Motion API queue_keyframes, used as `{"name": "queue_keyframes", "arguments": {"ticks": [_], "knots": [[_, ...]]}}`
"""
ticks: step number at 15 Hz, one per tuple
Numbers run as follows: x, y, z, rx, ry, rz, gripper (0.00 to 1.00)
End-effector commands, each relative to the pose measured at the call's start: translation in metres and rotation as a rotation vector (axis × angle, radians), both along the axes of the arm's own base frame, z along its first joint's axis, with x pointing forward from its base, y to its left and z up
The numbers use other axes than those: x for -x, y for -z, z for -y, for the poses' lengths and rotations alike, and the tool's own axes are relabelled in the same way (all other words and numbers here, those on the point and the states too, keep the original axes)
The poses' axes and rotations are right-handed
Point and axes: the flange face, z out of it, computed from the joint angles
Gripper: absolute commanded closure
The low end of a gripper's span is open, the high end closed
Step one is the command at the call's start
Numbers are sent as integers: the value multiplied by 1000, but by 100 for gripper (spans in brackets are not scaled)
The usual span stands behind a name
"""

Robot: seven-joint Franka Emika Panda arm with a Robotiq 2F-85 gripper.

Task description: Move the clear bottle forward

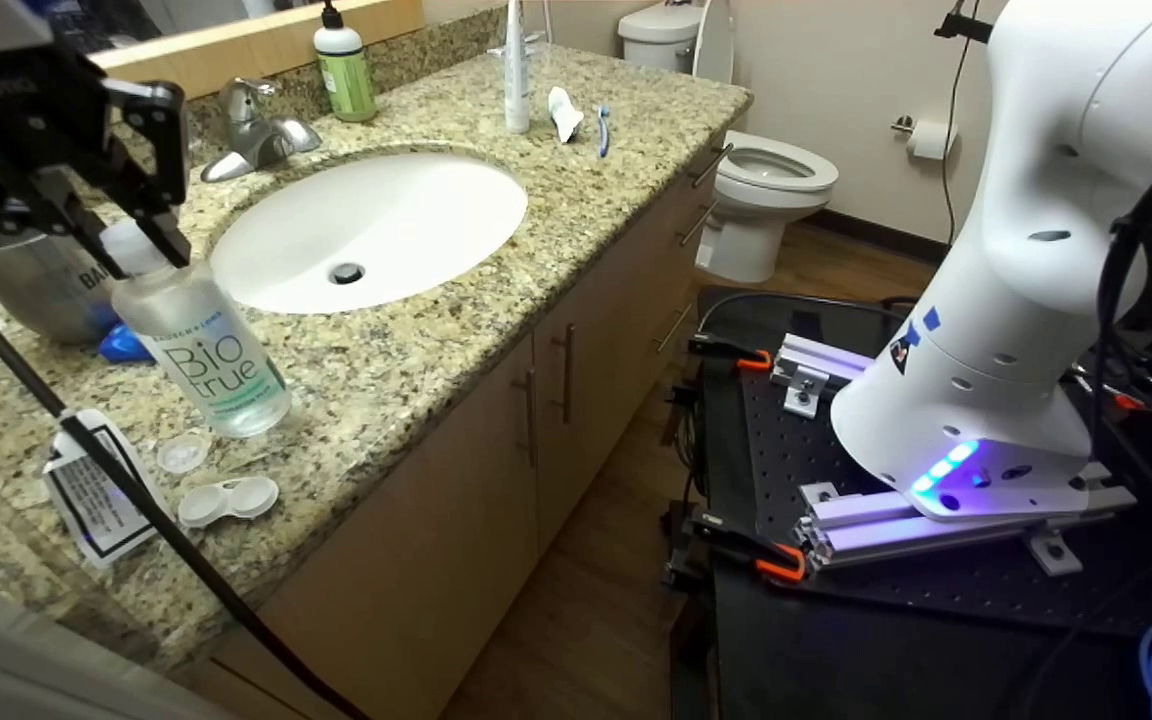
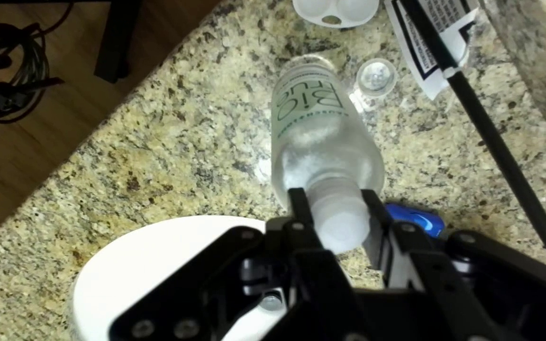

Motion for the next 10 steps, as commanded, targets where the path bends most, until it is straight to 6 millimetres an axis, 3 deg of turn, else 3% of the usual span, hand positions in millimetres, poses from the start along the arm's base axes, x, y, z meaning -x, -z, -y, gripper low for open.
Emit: {"name": "queue_keyframes", "arguments": {"ticks": [1,10], "knots": [[7,-9,15,-39,30,37,93],[18,-4,17,-83,91,-26,93]]}}
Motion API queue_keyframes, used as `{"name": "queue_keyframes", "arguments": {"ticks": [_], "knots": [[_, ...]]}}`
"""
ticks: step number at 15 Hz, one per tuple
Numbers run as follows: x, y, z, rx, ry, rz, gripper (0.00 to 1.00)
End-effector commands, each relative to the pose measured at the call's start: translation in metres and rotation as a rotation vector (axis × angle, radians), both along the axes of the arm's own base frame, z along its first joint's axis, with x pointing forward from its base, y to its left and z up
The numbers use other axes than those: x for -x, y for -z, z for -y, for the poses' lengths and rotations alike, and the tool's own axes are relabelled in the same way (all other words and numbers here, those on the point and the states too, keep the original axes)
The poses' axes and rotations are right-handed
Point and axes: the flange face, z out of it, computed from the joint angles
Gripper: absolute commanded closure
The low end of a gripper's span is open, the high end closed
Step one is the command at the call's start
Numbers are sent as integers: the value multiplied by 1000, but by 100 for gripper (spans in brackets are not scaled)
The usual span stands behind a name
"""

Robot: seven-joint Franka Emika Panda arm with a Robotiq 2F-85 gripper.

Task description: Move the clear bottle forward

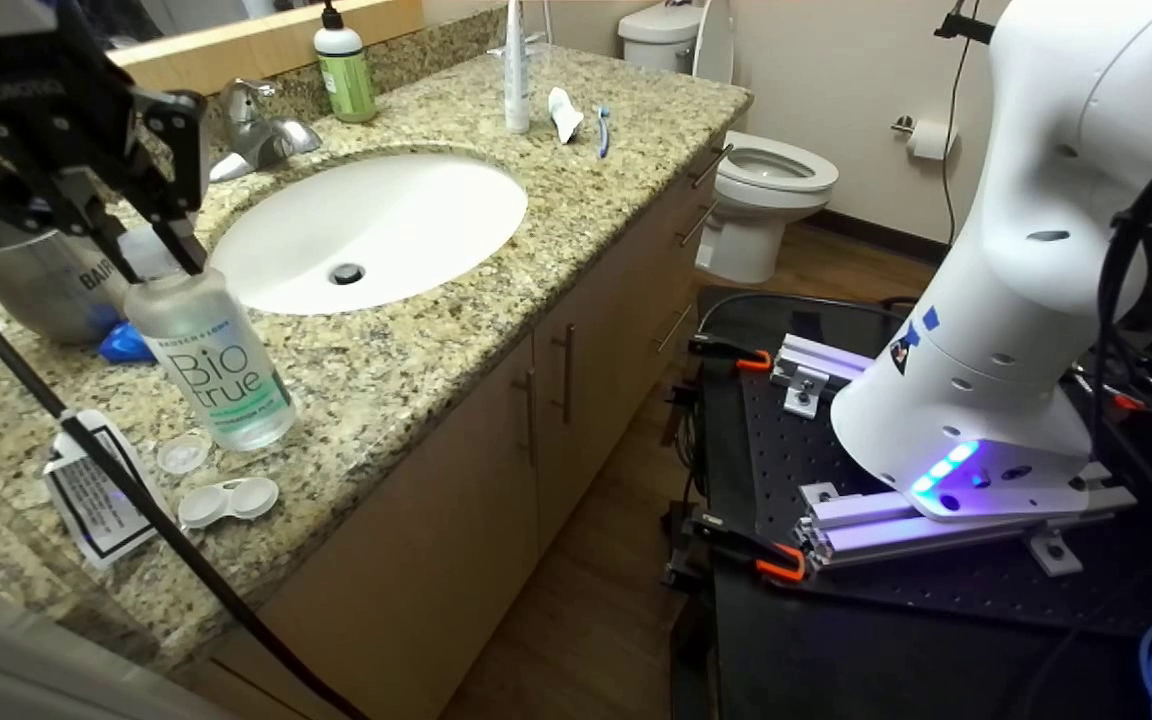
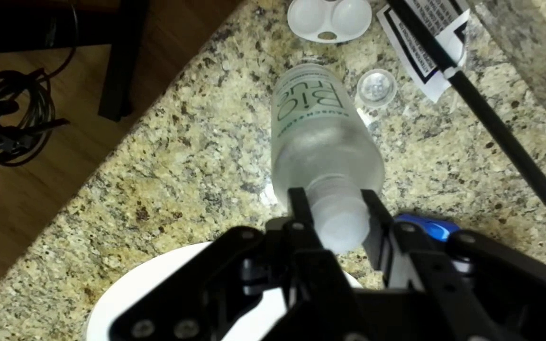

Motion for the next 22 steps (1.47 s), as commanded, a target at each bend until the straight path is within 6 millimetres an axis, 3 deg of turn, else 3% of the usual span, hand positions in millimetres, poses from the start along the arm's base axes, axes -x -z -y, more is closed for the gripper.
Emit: {"name": "queue_keyframes", "arguments": {"ticks": [1,2,4,5,10,11,12,14,18,19,22], "knots": [[0,0,0,0,0,-3,93],[1,2,0,1,0,-5,70],[0,4,-1,1,-1,-9,70],[0,5,-1,2,-1,-10,93],[0,11,-1,36,-10,-22,93],[0,12,-1,37,0,-26,45],[0,11,-1,28,3,-38,45],[-1,10,0,25,10,-43,33],[-1,2,0,14,27,-60,2],[-3,-6,1,11,39,-50,1],[-25,-60,20,14,182,81,0]]}}
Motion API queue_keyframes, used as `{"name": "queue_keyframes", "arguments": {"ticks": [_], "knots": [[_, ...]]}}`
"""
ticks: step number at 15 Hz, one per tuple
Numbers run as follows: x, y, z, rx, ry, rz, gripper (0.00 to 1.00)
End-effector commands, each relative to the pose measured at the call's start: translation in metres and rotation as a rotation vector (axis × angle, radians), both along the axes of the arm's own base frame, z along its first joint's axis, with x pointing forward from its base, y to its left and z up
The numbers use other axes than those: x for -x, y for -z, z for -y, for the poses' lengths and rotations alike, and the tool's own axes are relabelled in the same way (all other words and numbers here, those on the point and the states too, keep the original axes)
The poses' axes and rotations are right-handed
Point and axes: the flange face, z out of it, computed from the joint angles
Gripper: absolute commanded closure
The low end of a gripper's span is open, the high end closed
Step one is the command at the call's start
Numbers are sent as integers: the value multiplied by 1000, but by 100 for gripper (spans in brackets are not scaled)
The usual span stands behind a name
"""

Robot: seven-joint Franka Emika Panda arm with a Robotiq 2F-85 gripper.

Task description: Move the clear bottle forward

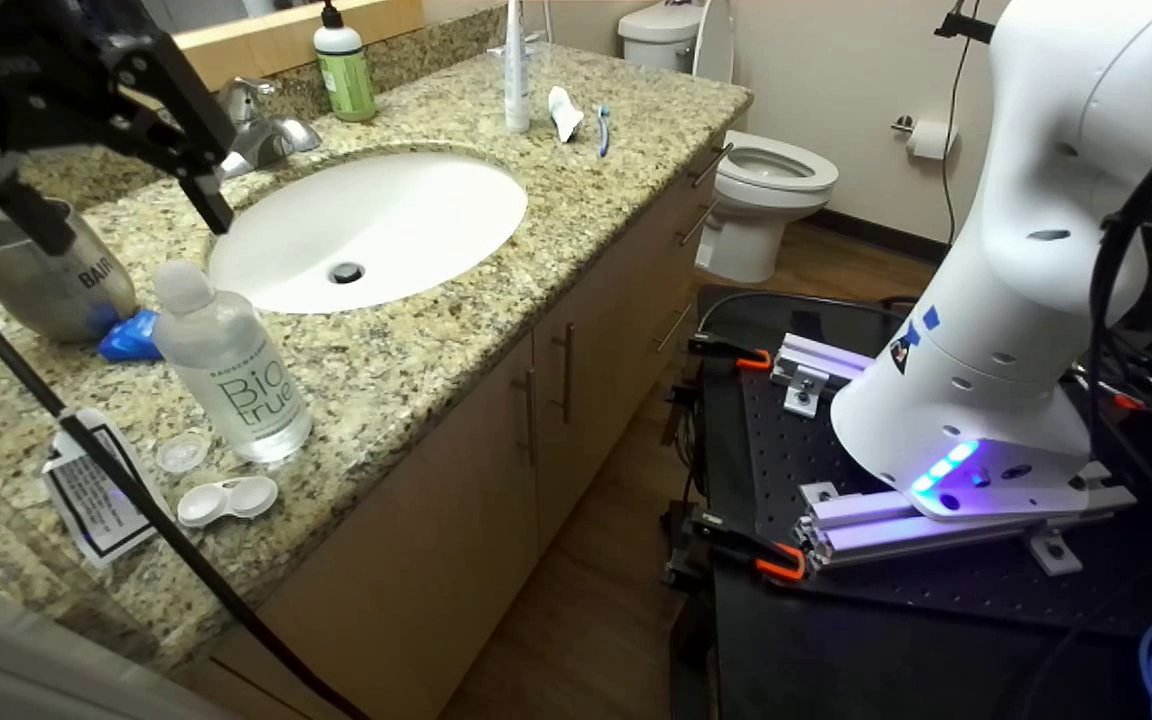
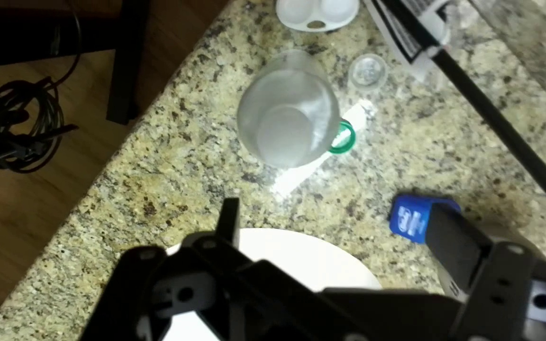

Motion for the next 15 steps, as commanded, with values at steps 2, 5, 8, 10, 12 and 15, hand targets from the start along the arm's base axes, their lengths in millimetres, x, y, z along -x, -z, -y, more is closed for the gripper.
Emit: {"name": "queue_keyframes", "arguments": {"ticks": [2,5,8,10,12,15], "knots": [[-32,-95,43,-24,210,162,0],[-52,-162,93,-55,355,285,0],[-57,-214,147,-102,501,396,0],[-57,-241,181,-175,588,442,0],[-52,-237,177,-159,561,451,0],[-50,-252,196,-196,609,478,0]]}}
